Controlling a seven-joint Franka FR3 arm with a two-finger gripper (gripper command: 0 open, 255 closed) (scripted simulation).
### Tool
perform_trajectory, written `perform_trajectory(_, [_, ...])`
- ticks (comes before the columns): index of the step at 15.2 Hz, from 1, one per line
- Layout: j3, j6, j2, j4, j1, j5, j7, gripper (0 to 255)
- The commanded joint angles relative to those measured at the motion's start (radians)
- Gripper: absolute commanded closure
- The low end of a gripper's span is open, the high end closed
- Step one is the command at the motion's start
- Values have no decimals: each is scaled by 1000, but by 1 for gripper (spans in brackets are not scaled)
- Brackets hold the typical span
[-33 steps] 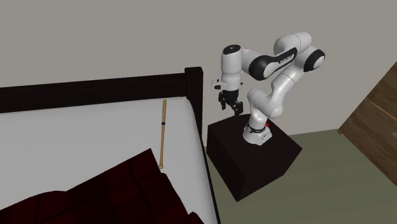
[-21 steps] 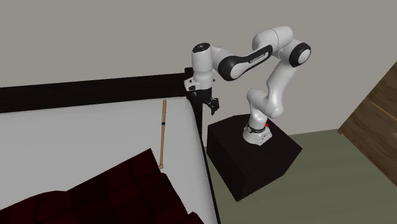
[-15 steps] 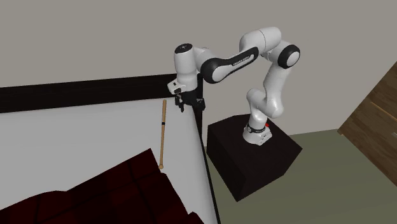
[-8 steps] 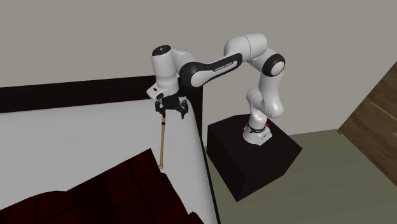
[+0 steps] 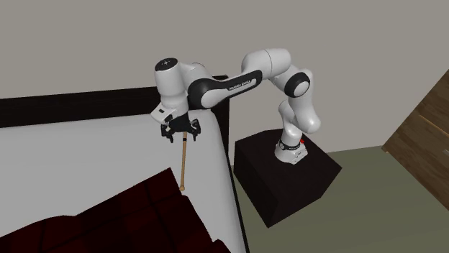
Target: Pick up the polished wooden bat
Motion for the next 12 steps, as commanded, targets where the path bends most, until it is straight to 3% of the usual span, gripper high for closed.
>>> perform_trajectory(1, [1, 29, -8, -36, 2, -2, -1, 0])
perform_trajectory(6, [1, 82, -17, -98, 4, -3, -1, 0])
perform_trajectory(7, [1, 84, -20, -102, 4, -3, -1, 255])
perform_trajectory(12, [1, 82, -19, -100, 3, -3, -1, 255])
